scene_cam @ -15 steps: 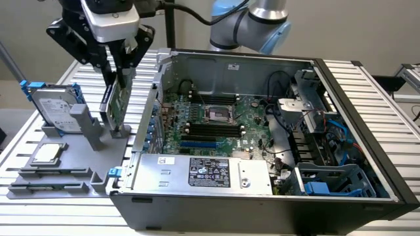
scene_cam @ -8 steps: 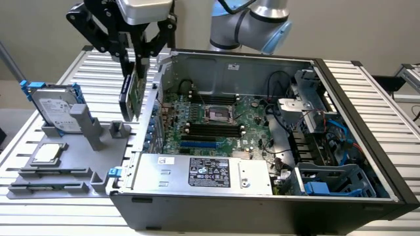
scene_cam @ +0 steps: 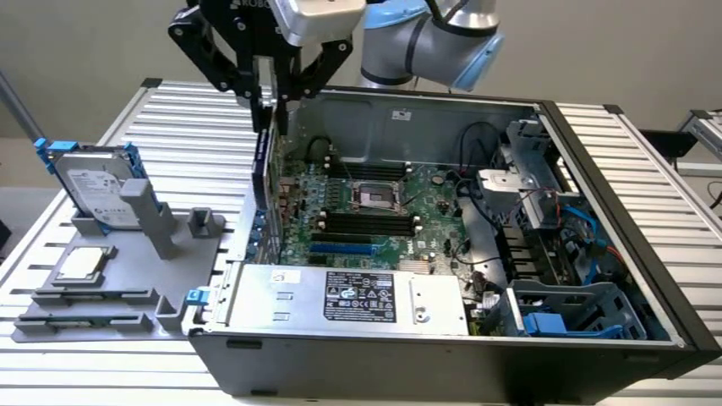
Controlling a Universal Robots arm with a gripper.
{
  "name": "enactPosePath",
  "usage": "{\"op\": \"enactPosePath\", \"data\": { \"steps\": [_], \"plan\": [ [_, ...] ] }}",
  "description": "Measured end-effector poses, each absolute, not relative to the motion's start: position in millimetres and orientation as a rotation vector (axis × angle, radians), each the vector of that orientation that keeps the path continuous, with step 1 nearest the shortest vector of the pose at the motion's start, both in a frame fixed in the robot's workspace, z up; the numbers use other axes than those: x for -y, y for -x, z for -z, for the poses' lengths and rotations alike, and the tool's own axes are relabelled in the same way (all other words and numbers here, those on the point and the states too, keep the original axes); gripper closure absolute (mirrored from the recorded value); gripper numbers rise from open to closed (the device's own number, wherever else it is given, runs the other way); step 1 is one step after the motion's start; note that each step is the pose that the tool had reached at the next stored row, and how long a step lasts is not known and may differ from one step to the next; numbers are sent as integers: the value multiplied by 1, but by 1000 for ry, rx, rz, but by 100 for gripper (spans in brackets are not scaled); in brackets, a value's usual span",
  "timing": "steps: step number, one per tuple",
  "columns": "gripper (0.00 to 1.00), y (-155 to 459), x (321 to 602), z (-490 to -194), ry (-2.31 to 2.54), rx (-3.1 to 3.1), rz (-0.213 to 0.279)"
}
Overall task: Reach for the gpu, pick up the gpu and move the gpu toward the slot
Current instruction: 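Pick up the gpu and move the gpu toward the slot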
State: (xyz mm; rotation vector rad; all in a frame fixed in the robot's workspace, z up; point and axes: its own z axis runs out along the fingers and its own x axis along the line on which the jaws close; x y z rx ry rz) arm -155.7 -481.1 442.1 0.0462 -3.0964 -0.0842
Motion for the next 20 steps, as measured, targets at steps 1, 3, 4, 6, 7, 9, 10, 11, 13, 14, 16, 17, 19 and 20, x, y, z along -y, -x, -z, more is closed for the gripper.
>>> {"op": "enactPosePath", "data": {
  "steps": [1, 3, 4, 6, 7, 9, 10, 11, 13, 14, 16, 17, 19, 20],
  "plan": [
    [73, 151, 481, -442, -46, 3096, 84],
    [73, 142, 481, -442, -46, 3096, 84],
    [73, 138, 480, -442, -46, 3096, 84],
    [73, 129, 480, -442, -46, 3096, 84],
    [73, 124, 479, -441, -46, 3096, 84],
    [73, 115, 478, -440, -46, 3096, 84],
    [73, 110, 478, -439, -46, 3096, 84],
    [73, 106, 477, -438, -46, 3096, 84],
    [73, 97, 475, -435, -46, 3096, 84],
    [73, 92, 474, -434, -46, 3096, 84],
    [73, 83, 471, -430, -46, 3096, 84],
    [73, 78, 470, -429, -46, 3096, 84],
    [73, 69, 467, -425, -46, 3096, 83],
    [73, 65, 466, -423, -46, 3096, 83]
  ]
}}
